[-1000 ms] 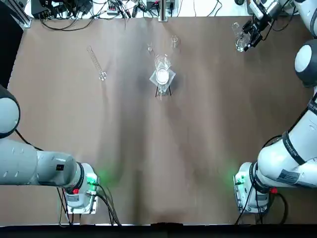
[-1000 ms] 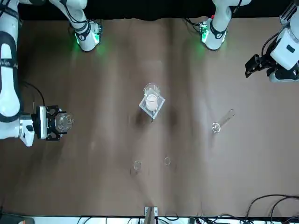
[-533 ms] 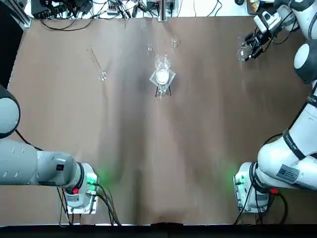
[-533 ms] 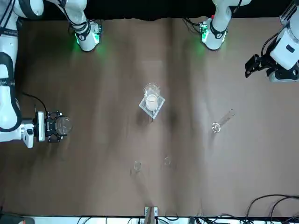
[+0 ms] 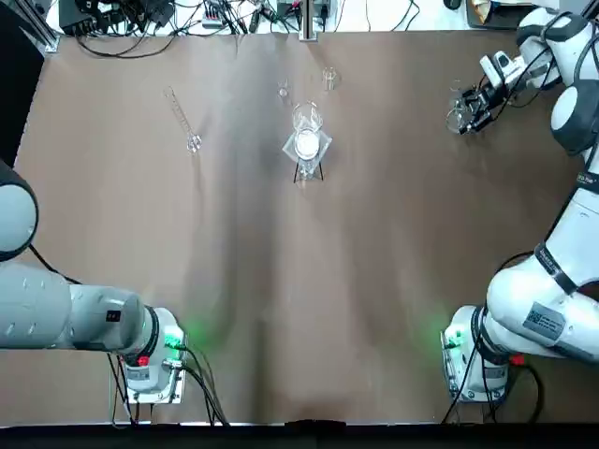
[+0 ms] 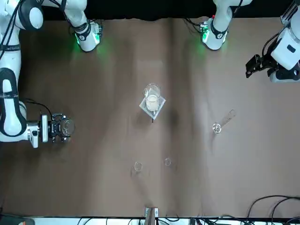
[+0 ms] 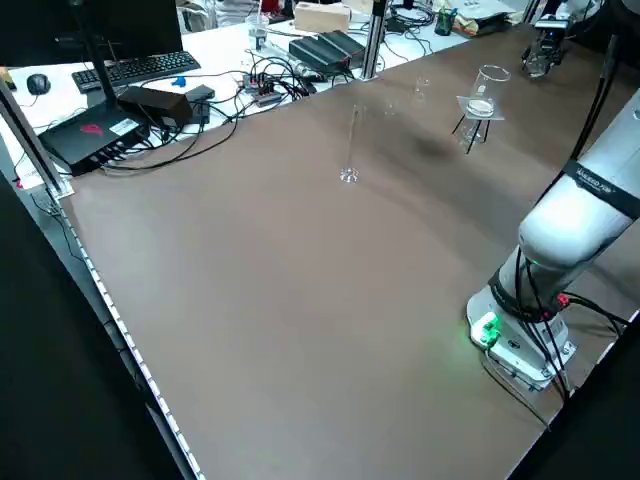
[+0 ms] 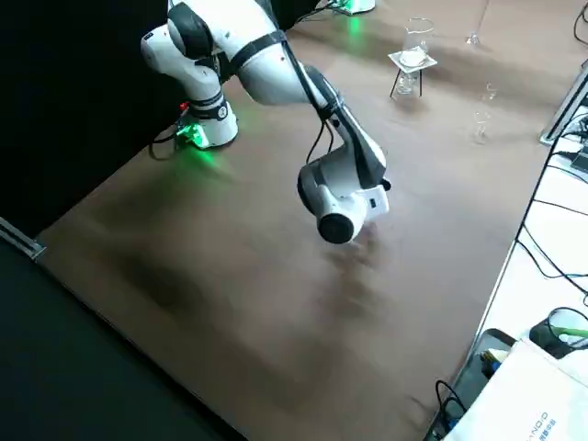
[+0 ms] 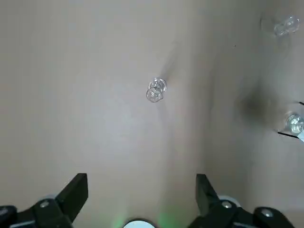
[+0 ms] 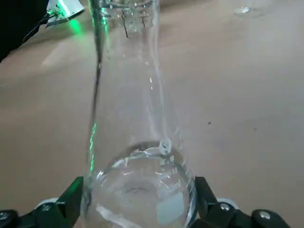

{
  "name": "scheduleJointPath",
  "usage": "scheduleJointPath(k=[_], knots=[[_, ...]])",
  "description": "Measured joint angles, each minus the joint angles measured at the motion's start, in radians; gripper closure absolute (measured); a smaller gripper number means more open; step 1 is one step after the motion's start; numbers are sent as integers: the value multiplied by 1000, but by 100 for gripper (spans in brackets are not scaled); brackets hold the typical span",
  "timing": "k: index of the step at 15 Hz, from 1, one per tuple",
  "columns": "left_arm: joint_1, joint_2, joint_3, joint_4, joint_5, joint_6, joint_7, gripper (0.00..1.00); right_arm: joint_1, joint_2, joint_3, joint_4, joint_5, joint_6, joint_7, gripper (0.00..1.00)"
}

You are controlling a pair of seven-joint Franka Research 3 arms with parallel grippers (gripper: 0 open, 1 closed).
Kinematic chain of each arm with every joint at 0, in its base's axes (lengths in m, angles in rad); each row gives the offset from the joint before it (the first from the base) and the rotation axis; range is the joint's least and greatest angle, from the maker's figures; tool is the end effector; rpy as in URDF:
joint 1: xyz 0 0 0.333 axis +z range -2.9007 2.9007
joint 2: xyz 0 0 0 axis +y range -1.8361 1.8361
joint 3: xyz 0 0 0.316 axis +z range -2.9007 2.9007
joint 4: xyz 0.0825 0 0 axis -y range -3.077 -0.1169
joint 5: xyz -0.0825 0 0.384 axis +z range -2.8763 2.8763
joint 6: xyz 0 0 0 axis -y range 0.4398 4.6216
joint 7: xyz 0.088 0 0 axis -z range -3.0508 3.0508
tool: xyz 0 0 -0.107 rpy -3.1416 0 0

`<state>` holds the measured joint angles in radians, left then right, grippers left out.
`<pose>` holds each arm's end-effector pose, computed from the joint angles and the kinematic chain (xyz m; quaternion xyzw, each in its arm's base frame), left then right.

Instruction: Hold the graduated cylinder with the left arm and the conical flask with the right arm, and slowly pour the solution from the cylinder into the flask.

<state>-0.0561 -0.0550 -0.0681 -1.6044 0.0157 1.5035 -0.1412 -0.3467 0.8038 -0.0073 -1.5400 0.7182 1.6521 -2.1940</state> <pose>0.5262 -0.0650 0.6328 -0.9996 -0.0089 0.0215 0.0127 0.6174 -0.1578 0.1625 -0.6499 -0.6134 -0.2105 0.3962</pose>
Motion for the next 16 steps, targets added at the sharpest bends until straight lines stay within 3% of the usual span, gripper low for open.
scheduleJointPath(k=[10,16], knots=[[0,0,-21,0,0,0,-4,0,-71,99,1,1,34,-5,-131,4],[0,0,-34,0,0,0,-6,0,-93,115,4,1,75,-25,-135,4]])
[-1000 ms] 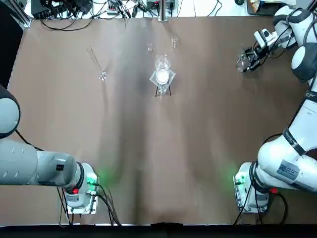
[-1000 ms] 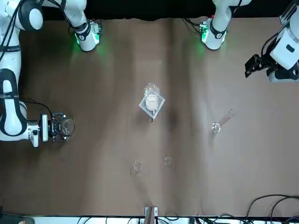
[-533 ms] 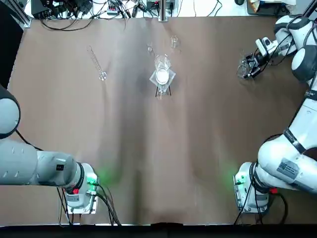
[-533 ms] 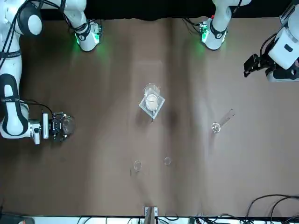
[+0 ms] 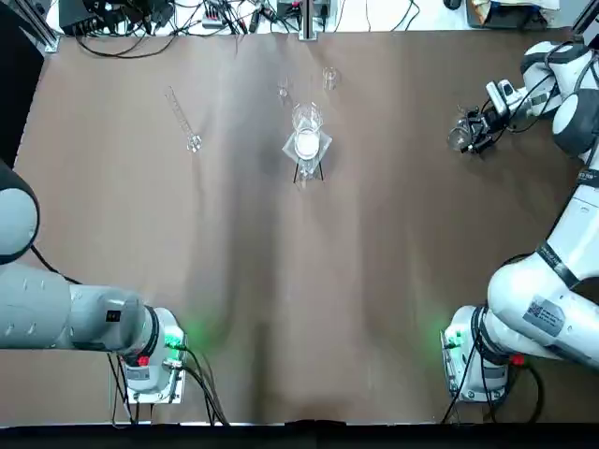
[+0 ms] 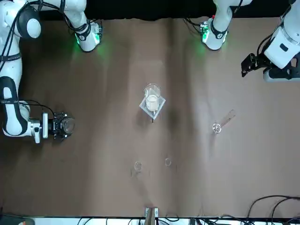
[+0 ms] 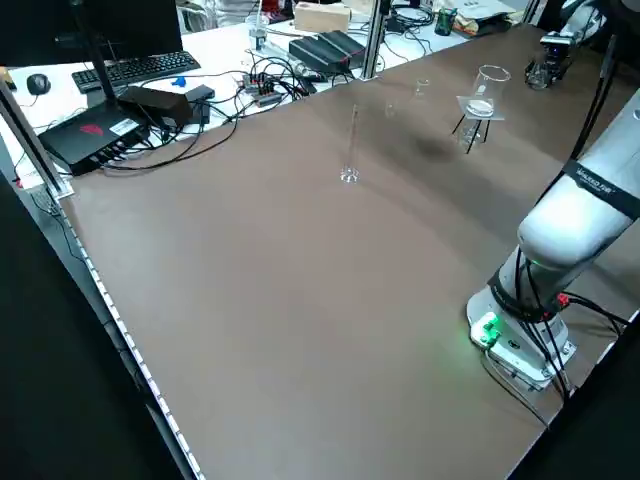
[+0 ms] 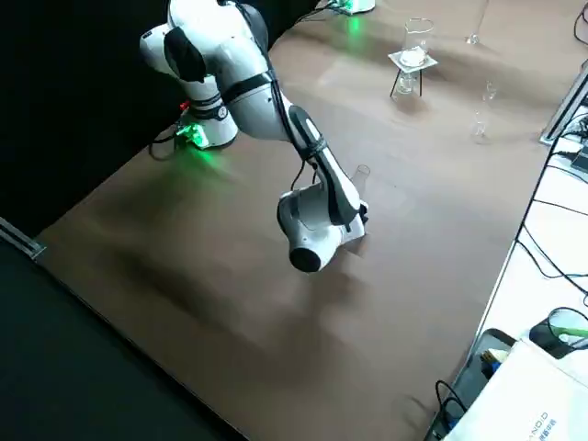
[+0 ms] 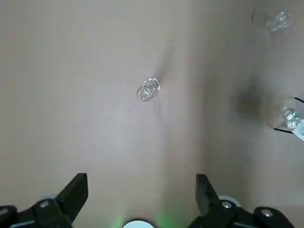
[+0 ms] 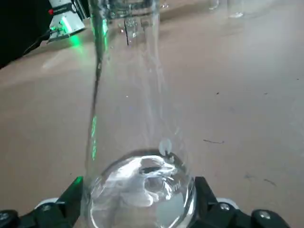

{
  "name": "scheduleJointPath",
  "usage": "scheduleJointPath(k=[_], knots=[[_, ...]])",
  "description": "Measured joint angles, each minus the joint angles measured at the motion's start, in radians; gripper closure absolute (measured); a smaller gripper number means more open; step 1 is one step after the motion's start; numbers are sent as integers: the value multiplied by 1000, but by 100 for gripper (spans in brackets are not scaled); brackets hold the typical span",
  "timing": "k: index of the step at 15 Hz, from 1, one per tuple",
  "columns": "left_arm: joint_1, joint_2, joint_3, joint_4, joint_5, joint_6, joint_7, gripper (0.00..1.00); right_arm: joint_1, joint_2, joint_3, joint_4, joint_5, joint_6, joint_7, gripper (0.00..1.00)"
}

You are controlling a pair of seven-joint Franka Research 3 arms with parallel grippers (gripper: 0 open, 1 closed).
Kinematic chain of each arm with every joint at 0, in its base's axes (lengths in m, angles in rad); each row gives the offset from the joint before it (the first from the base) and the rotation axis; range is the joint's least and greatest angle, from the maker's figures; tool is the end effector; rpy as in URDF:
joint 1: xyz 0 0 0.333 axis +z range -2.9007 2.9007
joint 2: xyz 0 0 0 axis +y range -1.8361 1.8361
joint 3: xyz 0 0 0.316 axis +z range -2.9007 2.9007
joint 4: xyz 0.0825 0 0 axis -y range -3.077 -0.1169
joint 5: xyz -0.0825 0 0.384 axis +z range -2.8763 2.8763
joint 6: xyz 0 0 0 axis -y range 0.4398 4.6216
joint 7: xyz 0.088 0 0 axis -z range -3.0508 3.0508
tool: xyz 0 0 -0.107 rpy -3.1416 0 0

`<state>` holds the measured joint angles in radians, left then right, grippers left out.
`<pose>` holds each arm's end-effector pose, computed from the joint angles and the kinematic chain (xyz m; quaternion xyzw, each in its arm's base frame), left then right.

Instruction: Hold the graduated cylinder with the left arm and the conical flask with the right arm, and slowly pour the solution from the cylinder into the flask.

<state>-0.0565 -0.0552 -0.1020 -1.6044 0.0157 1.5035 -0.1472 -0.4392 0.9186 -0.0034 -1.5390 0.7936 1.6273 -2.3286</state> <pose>0.5236 -0.0835 0.6328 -0.9997 0.0052 0.0211 0.0140 0.5839 -0.1962 0.0956 -0.6381 -0.5804 -0.2685 0.4288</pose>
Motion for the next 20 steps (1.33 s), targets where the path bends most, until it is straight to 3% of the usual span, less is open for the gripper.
scheduleJointPath(k=[20], knots=[[0,-5,0,0,0,0,-2,0,-46,18,8,0,38,-18,-8,0]])
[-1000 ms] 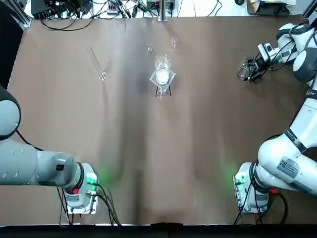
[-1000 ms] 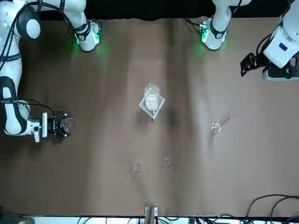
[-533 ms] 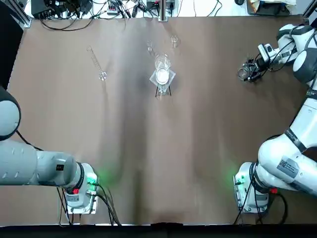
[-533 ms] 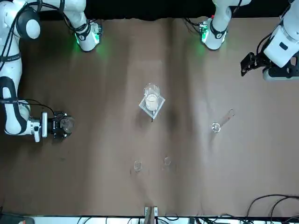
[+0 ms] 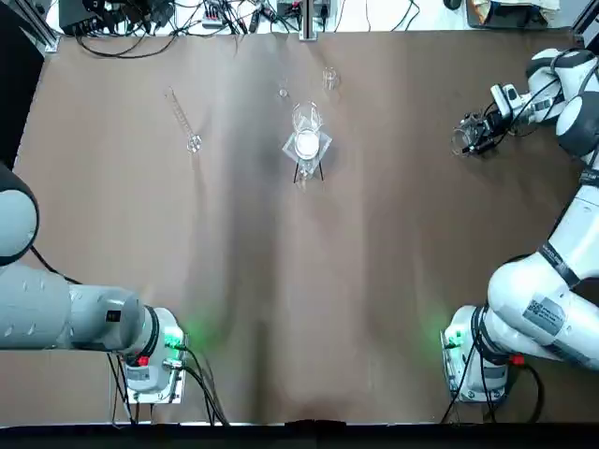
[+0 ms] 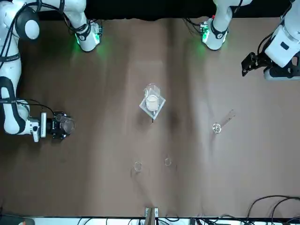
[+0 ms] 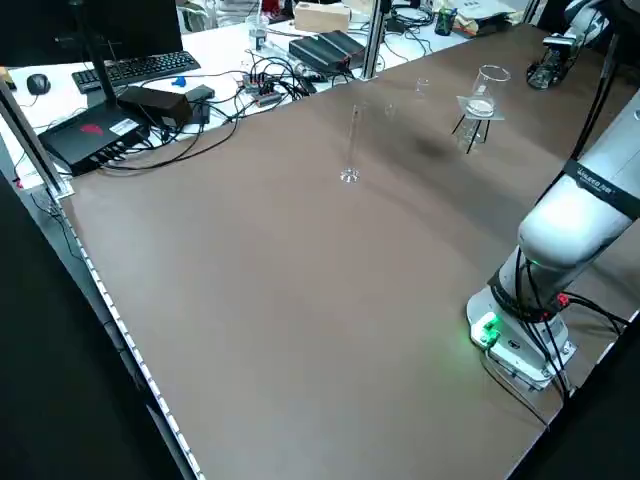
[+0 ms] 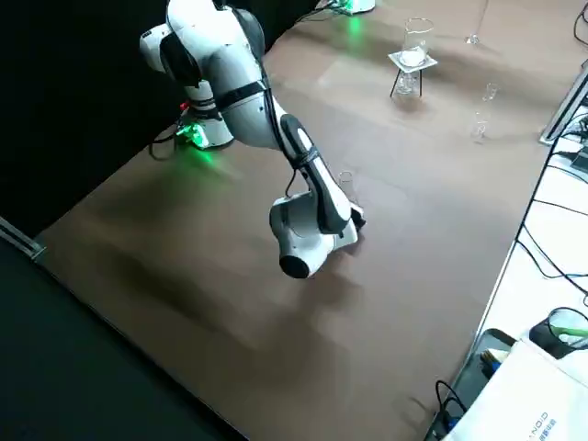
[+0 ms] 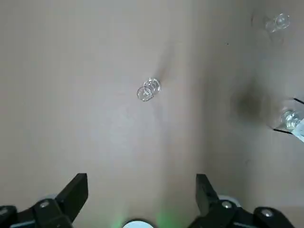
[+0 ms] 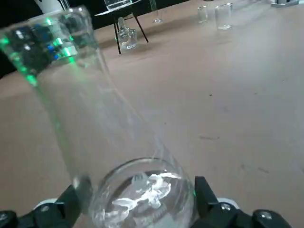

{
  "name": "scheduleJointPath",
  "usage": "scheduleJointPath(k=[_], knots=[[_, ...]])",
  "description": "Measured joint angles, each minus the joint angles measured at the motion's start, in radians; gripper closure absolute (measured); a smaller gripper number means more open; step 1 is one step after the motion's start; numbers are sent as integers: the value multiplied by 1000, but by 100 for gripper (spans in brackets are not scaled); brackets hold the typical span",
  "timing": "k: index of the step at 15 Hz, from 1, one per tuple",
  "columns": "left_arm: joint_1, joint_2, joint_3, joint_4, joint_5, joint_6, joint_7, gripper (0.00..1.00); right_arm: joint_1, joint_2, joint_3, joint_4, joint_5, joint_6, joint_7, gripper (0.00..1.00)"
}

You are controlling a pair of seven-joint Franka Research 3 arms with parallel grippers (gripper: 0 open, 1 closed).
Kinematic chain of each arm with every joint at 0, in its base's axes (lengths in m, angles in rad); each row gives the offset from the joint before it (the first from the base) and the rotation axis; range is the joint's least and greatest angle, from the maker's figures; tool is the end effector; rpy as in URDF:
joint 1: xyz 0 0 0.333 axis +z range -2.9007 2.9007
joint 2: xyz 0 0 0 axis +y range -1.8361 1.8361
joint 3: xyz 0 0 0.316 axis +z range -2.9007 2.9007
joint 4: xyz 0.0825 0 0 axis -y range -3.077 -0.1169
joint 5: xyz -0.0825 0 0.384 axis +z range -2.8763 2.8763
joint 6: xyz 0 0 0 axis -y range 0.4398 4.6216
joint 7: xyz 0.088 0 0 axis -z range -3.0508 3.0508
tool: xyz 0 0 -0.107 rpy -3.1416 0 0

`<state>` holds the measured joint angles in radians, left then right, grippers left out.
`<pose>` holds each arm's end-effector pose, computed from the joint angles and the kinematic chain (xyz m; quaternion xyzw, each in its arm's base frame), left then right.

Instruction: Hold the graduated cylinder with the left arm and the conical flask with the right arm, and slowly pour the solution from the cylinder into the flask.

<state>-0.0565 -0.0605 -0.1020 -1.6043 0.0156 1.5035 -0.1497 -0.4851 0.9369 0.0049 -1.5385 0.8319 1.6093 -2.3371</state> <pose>0.5220 -0.0834 0.6356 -0.9997 0.0039 0.0184 0.0139 0.5744 -0.2131 0.0876 -0.6439 -0.5541 -0.2953 0.4373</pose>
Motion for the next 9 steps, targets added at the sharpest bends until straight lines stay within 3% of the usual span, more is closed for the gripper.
scheduleJointPath(k=[9], knots=[[0,0,0,0,0,0,0,0,-118,-8,-10,30,-9,36,-16,0]])
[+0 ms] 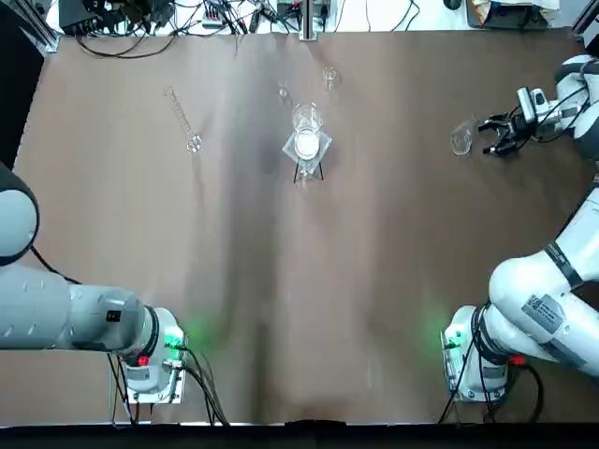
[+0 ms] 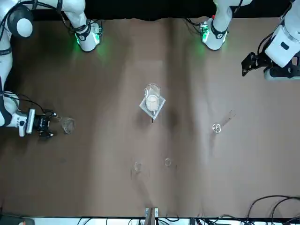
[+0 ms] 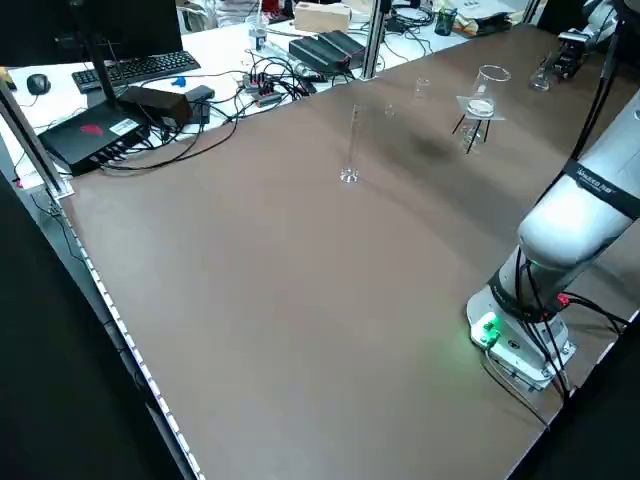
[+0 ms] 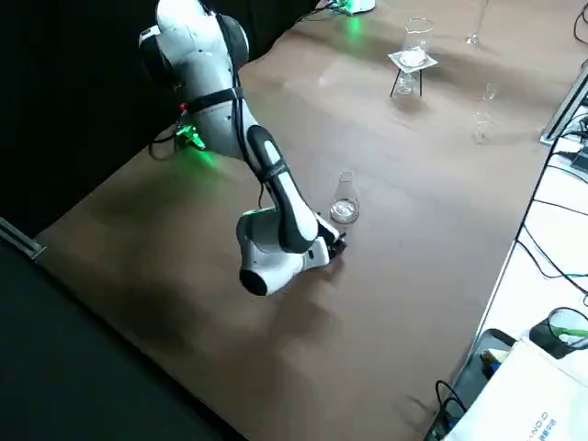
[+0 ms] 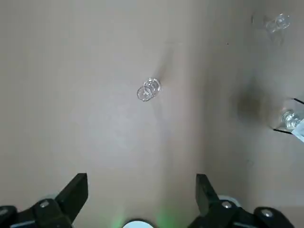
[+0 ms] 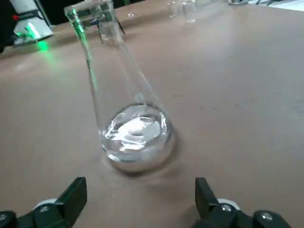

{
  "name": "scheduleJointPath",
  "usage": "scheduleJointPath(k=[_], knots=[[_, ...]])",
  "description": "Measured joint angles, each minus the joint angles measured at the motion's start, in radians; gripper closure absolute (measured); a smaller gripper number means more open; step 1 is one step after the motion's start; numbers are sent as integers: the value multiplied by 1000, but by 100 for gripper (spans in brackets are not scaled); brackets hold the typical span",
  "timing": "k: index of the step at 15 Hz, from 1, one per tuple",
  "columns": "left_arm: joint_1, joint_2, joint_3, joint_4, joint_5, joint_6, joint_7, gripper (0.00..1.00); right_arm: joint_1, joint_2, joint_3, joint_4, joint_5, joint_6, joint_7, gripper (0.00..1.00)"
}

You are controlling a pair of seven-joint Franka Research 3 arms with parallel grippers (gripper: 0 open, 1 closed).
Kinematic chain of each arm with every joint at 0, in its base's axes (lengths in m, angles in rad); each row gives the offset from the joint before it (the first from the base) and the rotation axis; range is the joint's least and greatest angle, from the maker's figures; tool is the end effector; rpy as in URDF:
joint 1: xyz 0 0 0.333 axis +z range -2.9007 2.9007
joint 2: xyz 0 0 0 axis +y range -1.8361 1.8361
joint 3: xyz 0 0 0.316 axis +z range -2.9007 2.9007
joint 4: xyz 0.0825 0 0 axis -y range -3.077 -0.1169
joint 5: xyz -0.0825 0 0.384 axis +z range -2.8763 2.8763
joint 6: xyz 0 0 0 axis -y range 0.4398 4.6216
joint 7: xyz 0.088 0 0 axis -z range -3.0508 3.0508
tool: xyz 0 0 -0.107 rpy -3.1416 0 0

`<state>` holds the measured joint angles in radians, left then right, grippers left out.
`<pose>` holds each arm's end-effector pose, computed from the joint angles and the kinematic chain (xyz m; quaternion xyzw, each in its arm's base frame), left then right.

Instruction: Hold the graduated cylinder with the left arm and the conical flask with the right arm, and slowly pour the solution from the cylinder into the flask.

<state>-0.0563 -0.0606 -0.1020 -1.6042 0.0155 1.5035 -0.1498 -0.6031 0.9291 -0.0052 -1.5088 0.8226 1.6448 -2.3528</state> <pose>0.5219 -0.0833 0.6357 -0.9997 0.0037 0.0183 0.0138 0.5539 -0.2959 0.0993 -0.6830 -0.5317 -0.3209 0.3845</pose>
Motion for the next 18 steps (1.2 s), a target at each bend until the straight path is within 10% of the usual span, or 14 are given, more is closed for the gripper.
scheduleJointPath(k=[9,18], knots=[[2,0,0,0,0,0,0,0,113,-103,5,94,-215,9,431,0],[3,-1,4,1,0,0,8,0,386,-435,12,105,-459,-144,1196,0]])
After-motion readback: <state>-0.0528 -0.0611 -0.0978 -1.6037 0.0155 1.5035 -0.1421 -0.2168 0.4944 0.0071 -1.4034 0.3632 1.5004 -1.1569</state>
